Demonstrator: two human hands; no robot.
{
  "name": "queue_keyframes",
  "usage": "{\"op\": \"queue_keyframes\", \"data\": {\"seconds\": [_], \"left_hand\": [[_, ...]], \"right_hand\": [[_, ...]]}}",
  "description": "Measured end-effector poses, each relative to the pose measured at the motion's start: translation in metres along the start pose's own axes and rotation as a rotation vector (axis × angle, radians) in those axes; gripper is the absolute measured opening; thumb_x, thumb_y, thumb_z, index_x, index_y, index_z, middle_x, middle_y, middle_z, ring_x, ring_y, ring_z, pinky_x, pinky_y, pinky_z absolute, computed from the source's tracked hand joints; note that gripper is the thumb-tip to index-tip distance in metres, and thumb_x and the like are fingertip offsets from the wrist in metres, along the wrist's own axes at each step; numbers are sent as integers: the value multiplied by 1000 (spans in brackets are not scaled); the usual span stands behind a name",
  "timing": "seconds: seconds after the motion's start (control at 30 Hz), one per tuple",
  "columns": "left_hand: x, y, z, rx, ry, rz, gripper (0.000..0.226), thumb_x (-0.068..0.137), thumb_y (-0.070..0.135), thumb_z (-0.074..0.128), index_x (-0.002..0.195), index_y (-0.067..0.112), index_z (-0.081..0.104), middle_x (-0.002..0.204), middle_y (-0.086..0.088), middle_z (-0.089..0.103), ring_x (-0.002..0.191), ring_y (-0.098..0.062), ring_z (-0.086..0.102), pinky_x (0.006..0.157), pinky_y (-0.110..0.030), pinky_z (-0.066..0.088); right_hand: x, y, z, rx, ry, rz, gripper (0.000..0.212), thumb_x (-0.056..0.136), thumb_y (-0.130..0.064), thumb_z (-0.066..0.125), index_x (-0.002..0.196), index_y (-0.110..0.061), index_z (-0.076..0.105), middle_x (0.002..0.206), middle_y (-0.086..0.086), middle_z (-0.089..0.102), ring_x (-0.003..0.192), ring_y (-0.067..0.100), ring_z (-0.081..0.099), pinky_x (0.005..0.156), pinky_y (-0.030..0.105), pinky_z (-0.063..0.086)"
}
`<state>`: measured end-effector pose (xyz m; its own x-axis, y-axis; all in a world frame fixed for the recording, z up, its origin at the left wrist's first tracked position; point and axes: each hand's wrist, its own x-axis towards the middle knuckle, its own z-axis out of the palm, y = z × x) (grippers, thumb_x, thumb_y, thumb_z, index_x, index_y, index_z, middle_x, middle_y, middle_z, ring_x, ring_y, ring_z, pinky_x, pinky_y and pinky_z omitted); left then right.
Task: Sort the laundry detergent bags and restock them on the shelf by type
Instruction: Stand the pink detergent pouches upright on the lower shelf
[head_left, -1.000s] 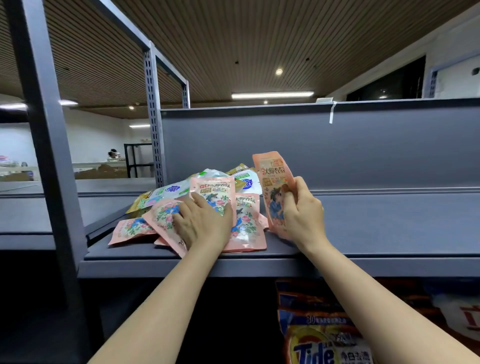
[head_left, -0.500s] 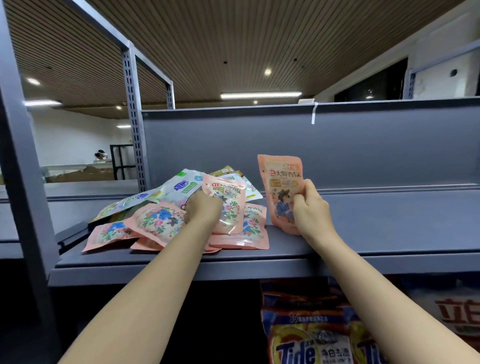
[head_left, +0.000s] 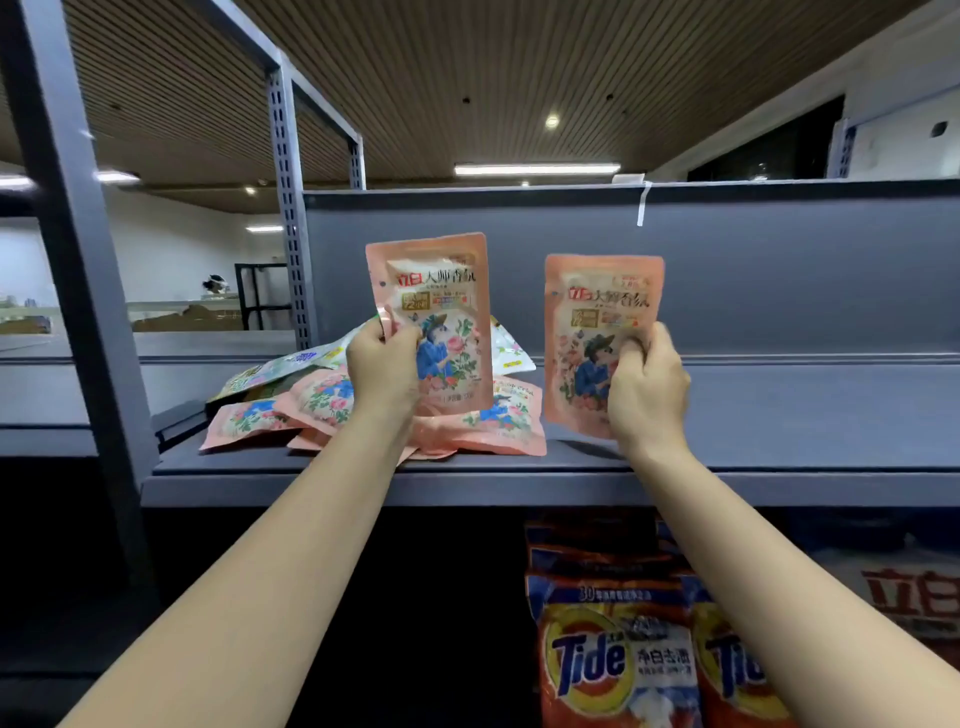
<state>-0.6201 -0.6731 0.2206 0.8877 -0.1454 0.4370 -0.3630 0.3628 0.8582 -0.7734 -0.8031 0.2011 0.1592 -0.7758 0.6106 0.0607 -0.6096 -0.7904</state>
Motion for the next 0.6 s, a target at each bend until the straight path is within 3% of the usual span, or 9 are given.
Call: {"op": "queue_keyframes", "data": {"seconds": [0.07, 0.13, 0.23, 0.33, 0.37, 0.47, 0.53, 0.6], "left_hand": [[-12, 7, -11, -66, 14, 1, 25, 81, 2, 52, 60, 16, 48, 58, 2, 49, 55, -12, 45, 53, -24, 36], [-24, 12, -23, -136, 6, -26, 22, 81, 1, 52, 64, 15, 53, 57, 5, 57, 56, -10, 54, 53, -21, 43], [-38, 18, -43, -233, -50, -94, 19, 82, 3, 53, 76, 16, 66, 77, -2, 68, 72, -18, 64, 66, -30, 53], [-48, 12, -63, -233, -108, -134, 19, 85, 4, 53, 79, 14, 68, 79, -6, 67, 73, -21, 62, 65, -30, 50], [-50, 7, -70, -219, -121, -141, 20, 85, 4, 53, 77, 14, 68, 79, -8, 67, 74, -24, 61, 67, -32, 48], [-64, -12, -85, -157, -170, -178, 24, 87, 1, 52, 72, 14, 65, 74, -7, 62, 73, -21, 56, 67, -31, 42], [-78, -28, -91, -66, -219, -142, 27, 87, -5, 50, 69, 11, 60, 66, -3, 57, 57, -10, 52, 56, -22, 40], [-94, -44, -94, 18, -254, -73, 30, 84, -10, 51, 64, 10, 58, 54, 3, 54, 49, -10, 47, 49, -21, 40]], "right_hand": [[-10, -5, -3, 1, 99, -46, 19, 98, -17, 36, 98, -13, 55, 83, -3, 57, 82, 25, 50, 68, 33, 36], [-22, -8, -7, 23, 163, -82, 19, 97, -16, 38, 99, -14, 57, 75, -12, 54, 77, 19, 48, 65, 27, 30], [-45, -9, -9, 66, 216, -138, 22, 94, -19, 41, 100, -16, 62, 71, -20, 53, 70, 9, 50, 63, 24, 35], [-68, 0, -5, 89, 225, -182, 27, 92, -25, 39, 98, -14, 64, 70, -23, 54, 65, -9, 55, 56, 10, 38], [-75, 5, -4, 83, 213, -189, 25, 92, -26, 39, 95, -17, 63, 69, -22, 54, 64, -10, 55, 55, 11, 39], [-98, 29, 1, 23, 140, -212, 23, 91, -38, 38, 85, -26, 57, 61, -15, 54, 57, -2, 54, 52, 22, 39], [-111, 48, 4, -31, 81, -234, 27, 89, -42, 36, 80, -25, 55, 55, -14, 51, 53, 0, 52, 47, 16, 34], [-123, 68, 5, -71, 45, -203, 27, 89, -37, 39, 81, -22, 61, 53, -15, 50, 53, 1, 52, 48, 15, 31]]}}
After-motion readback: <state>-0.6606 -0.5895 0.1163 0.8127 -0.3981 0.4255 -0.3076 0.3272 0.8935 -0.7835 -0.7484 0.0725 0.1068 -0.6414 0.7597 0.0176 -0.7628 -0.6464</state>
